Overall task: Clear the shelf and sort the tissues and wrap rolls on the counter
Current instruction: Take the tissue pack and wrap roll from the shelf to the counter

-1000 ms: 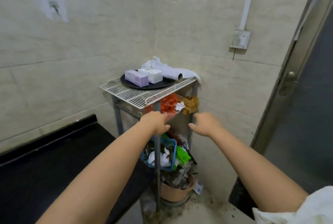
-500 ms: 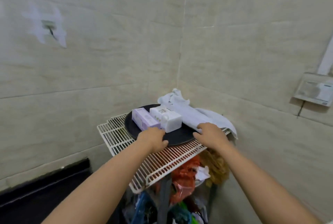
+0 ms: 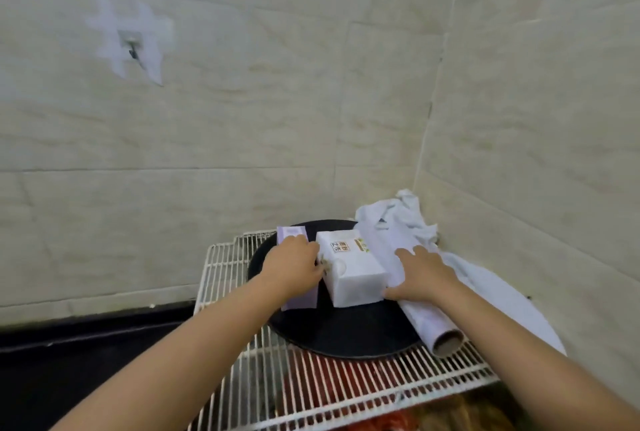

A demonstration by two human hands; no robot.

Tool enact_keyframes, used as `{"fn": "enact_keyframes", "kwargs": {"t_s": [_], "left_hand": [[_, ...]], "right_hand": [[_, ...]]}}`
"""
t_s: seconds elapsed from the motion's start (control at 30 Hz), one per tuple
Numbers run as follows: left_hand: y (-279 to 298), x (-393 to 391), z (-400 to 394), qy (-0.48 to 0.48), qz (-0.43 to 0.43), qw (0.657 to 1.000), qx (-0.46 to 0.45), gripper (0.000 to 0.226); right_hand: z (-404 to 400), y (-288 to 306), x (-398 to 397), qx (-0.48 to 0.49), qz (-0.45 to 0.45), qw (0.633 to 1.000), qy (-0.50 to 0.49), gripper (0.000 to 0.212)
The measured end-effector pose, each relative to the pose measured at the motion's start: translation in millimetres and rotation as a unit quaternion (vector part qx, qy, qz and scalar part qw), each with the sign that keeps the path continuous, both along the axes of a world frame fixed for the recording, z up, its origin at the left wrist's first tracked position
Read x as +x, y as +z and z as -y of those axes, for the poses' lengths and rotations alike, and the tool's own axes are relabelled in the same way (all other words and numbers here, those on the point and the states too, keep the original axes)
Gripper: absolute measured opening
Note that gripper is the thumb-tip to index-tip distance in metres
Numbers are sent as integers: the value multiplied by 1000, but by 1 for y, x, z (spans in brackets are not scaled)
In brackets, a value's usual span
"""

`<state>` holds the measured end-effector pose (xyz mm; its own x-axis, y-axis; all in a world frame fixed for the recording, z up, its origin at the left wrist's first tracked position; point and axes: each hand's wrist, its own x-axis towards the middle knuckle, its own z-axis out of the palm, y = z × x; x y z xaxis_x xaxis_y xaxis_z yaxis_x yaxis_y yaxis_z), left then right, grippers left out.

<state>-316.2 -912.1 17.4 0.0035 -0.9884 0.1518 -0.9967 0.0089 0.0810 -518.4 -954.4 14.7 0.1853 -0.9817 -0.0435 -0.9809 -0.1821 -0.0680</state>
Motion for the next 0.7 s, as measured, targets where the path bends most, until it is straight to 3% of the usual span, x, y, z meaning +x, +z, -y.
{"fn": "enact_keyframes", "kwargs": {"t_s": [0.13, 0.3, 0.37, 0.47, 0.7], "left_hand": [[6, -22, 15, -11, -5, 1000, 15, 37], [6, -53, 37, -5, 12, 998, 60, 45], [5, -60, 43, 8, 4, 998, 68, 48], [5, -68, 54, 39, -23, 996, 82, 48], [7, -79, 73, 96, -70, 978, 171, 71]], "right_hand": [[4, -9, -7, 55, 6, 998, -23, 89], [1, -1, -9, 33, 39, 998, -39, 97], [-1, 0, -8, 44, 37, 997, -44, 89], [1, 1, -7, 26, 18, 998, -50, 30], [4, -7, -17, 61, -1, 997, -53, 32]]}}
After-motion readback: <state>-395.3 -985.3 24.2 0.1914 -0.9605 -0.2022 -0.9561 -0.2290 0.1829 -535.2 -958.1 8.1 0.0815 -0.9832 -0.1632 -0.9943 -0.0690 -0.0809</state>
